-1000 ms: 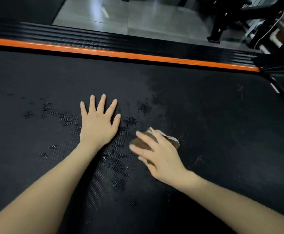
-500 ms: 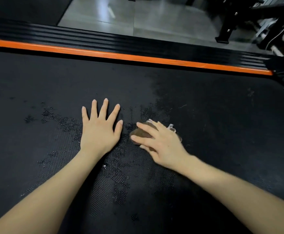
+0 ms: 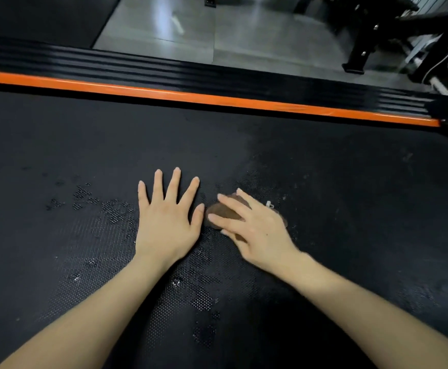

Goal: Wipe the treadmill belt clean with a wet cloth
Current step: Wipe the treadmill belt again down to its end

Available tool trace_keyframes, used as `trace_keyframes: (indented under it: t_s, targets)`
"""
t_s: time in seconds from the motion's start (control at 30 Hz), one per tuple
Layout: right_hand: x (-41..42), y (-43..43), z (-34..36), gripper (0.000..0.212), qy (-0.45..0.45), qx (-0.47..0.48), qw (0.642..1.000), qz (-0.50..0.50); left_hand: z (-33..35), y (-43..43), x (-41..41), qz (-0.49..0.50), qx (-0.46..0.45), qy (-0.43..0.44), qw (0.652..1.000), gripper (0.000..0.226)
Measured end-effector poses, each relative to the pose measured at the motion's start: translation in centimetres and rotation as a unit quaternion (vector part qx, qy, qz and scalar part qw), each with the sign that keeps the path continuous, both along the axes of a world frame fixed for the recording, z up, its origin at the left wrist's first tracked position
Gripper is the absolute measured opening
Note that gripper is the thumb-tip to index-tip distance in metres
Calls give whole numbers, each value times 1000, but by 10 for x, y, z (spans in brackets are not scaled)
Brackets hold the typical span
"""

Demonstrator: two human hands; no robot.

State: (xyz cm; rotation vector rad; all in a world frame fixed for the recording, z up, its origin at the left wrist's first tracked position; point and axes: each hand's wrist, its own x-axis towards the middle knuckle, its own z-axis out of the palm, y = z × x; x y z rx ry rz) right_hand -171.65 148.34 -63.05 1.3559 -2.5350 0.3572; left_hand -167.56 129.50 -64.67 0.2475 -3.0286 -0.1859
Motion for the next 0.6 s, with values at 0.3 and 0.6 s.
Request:
trace_keyframes:
  t_s: [0.3,0.6]
  targets:
    - [-99,-24,1,26,-4,-66,949,-307,1,2,-1,4,11,-3,1000,60]
    - [-135,12,2,32,-3,-8,966,-258,1,0,0,2,11,-4,1000,60]
